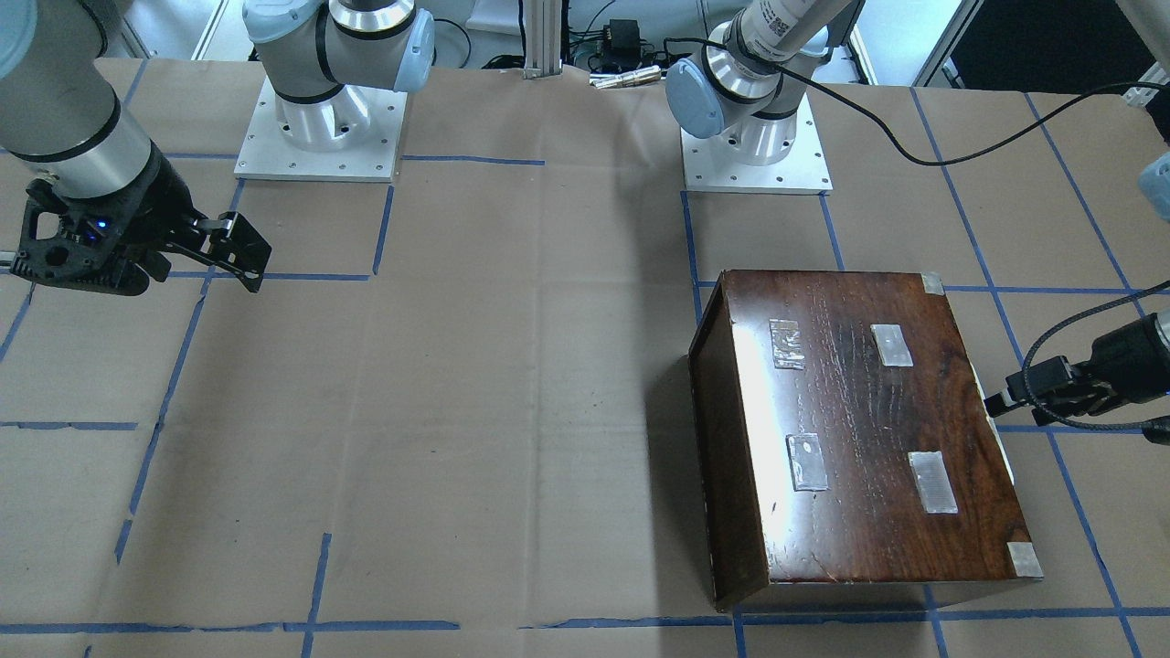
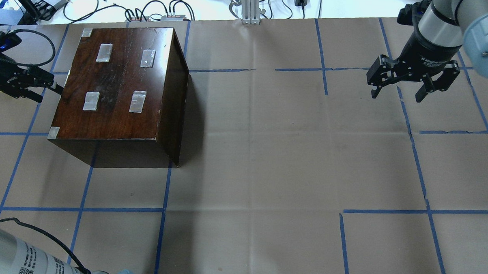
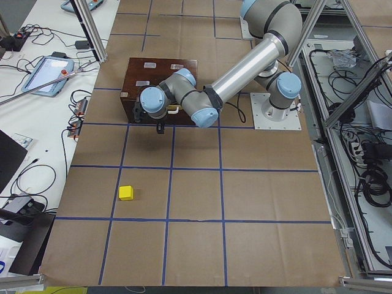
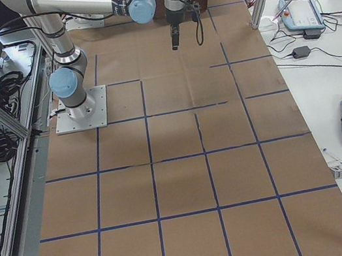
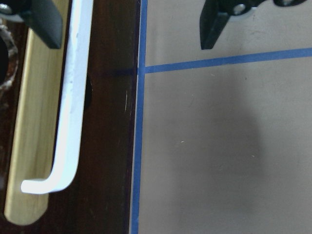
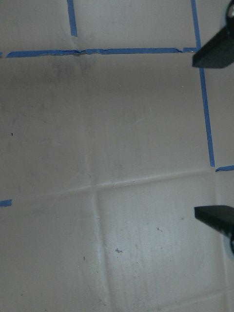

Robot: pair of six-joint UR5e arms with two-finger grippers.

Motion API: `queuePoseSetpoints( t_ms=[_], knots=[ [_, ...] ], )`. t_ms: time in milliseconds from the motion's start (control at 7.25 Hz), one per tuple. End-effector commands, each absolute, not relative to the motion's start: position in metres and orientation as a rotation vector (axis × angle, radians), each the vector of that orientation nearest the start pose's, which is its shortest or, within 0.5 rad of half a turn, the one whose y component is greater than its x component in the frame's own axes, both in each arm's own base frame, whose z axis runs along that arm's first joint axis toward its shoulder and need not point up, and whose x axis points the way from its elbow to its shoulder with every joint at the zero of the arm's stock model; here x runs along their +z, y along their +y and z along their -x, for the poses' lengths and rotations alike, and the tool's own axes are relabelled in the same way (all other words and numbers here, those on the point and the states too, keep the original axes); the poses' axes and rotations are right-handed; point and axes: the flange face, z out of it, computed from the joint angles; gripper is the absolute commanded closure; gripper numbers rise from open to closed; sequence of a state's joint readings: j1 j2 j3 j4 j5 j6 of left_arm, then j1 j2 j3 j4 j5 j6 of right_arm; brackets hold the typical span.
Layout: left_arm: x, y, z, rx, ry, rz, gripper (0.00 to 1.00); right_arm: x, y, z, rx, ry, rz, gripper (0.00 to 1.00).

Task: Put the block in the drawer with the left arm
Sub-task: 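Hook the drawer handle with the left gripper and pull the drawer open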

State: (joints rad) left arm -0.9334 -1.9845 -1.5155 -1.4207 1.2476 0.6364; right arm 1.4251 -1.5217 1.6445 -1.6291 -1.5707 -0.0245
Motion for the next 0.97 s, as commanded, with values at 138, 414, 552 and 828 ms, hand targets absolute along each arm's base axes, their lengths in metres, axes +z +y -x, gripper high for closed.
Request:
queuePoseSetpoints(
  t_ms=[138,414,552,828],
  knots=[
    [0.297,-0.6,-0.224,-0.134,3.567,0.05,0.01,0.433,-0.517,-0.059,0.101,3.129,-0.19,0.0],
    [0.294,-0.6,-0.224,-0.129,3.567,0.043,0.01,0.432,-0.517,-0.059,0.103,3.129,-0.19,0.0],
    [0.291,-0.6,-0.224,-0.119,3.568,0.041,0.02,0.433,-0.517,-0.059,0.101,3.129,-0.19,0.0],
    [0.285,-0.602,-0.227,-0.104,3.568,0.034,0.02,0.432,-0.517,-0.059,0.103,3.129,-0.19,0.0]
  ],
)
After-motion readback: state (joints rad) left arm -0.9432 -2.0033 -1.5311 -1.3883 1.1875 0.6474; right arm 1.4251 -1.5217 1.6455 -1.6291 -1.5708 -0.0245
